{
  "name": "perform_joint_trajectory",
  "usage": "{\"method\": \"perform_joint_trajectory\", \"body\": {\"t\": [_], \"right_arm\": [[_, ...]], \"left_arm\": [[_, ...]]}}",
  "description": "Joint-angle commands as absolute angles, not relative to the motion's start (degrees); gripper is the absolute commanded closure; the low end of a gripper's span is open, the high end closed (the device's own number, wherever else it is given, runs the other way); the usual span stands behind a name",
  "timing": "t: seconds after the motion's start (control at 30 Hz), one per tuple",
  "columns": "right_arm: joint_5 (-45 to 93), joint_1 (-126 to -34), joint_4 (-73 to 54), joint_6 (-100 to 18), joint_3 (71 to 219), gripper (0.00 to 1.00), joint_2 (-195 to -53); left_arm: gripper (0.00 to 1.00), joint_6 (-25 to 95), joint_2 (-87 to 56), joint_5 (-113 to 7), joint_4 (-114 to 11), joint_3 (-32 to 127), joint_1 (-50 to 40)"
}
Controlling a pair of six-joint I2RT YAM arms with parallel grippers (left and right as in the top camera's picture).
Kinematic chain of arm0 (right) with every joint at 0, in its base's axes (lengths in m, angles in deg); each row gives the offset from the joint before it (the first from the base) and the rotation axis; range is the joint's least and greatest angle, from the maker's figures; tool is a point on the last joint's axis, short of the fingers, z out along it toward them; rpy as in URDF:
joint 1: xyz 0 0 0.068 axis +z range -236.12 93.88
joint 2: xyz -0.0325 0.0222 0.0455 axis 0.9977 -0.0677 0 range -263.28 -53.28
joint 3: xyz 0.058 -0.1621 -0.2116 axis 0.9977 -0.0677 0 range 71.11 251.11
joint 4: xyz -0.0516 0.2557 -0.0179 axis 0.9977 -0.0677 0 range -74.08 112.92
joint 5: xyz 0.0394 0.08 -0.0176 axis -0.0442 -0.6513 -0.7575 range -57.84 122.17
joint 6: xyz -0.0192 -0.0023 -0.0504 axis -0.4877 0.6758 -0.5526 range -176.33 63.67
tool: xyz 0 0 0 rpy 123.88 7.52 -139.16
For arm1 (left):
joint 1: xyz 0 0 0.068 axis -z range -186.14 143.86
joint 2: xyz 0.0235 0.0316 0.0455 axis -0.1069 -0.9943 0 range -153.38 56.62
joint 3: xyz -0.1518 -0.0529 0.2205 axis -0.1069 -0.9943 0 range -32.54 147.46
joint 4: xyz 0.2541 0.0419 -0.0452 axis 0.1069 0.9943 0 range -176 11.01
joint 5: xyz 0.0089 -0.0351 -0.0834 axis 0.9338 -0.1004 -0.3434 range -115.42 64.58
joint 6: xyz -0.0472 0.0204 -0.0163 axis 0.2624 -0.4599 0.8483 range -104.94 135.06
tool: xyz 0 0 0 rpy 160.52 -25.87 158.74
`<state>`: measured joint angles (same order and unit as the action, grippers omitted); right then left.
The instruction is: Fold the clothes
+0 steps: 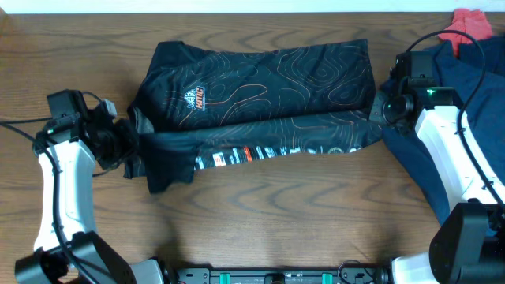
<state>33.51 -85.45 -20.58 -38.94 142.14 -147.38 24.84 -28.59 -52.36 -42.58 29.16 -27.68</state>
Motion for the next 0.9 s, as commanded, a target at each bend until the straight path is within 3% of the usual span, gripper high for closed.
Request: {"method": "perform_joint_trajectory", "body": {"t": [0.0,0.1,0.17,0.23,0.27,0.3,0.33,0.4,0.6,0.87], "right_arm": [[32.9,-85.3,-19.5,-38.3,142.2,0.99,-150.4],[32.7,-84.9,-17.2,-38.3,142.2,0.99,-153.4],[32.7,-84.5,-14.4,-38.3,142.2,0.98,-155.4],[32.7,-84.2,-10.9,-38.3,142.2,0.92,-157.3],[32.5,-84.0,-9.2,-38.3,142.2,0.80,-158.1],[32.2,-83.9,-7.7,-38.3,142.2,0.62,-158.8],[31.9,-83.8,-6.2,-38.3,142.2,0.49,-159.5],[32.0,-83.8,-6.1,-38.4,142.2,0.43,-159.6],[33.3,-84.8,-13.7,-38.3,142.2,0.36,-158.0],[38.1,-85.0,-18.9,-41.2,141.2,0.34,-158.4]], "left_arm": [[0.91,27.1,-31.2,-57.4,-46.2,29.6,-27.5],[0.89,27.3,-33.4,-57.4,-50.0,29.6,-26.7],[0.75,27.2,-34.8,-57.3,-52.8,29.6,-26.1],[0.66,27.2,-35.7,-57.4,-55.0,29.6,-25.8],[0.51,27.3,-36.0,-57.4,-55.8,29.6,-25.7],[0.32,27.2,-36.2,-57.4,-56.5,29.6,-25.6],[0.20,27.2,-36.2,-57.4,-56.7,29.6,-25.7],[0.18,27.2,-36.2,-57.4,-55.1,29.6,-25.7],[0.18,25.5,-36.1,-54.8,-43.2,29.6,-25.7],[0.16,25.4,-36.4,-43.8,-41.4,27.8,-25.7]]}}
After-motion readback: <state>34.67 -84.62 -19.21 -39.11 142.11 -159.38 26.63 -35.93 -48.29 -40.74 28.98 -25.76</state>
